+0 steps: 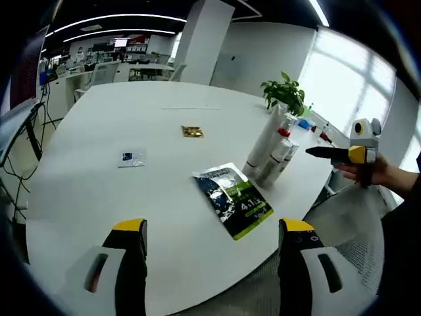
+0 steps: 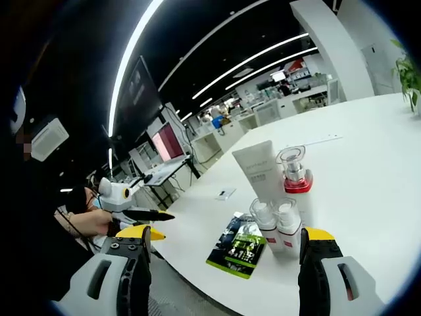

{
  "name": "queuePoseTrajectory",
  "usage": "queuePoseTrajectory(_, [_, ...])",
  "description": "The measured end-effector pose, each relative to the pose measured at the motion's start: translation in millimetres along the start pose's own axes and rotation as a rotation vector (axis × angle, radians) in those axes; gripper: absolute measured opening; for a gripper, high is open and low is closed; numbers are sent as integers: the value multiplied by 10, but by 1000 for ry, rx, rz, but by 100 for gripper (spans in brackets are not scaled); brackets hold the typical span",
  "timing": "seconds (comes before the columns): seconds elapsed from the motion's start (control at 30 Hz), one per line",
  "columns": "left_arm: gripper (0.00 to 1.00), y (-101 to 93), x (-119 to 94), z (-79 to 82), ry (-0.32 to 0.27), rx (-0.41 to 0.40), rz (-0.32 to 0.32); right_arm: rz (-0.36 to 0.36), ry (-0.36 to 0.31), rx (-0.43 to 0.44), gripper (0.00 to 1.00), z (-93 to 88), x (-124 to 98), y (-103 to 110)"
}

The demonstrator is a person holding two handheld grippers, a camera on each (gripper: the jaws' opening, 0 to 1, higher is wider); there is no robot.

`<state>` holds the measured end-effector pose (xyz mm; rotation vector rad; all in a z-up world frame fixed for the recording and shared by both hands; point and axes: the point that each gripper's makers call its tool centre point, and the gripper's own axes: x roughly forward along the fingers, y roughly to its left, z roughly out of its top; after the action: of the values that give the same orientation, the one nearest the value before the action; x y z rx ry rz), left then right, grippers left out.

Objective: Arrange the skincare products in the storage area until every visible bottle or jar stands upright without overlapping.

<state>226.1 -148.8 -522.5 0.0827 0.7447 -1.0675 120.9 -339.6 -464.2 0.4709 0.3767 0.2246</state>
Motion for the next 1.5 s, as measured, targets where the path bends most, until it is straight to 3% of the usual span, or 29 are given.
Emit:
queuePoseTrajectory(0.4, [82,-16,-237,-32,14,39,3,-5,-2,-6,99,24,-74,25])
queuePoseTrajectory(0.63, [87,-6,-307,-64,12,21,19,-7,-6,-16,99,49,-125,33])
queuePoseTrajectory(0.73, [91,-4,-335,-92,22,59,25,-9,-26,-28,99,82,-150,54])
queuePoseTrajectory(1.17, [99,-13,-292,-81,41,71,27,-4,-45,-42,99,133,-218,18])
queuePoseTrajectory(1.5, [99,-42,-202,-41,66,85,27,-6,-2,-72,99,20,-163,-26])
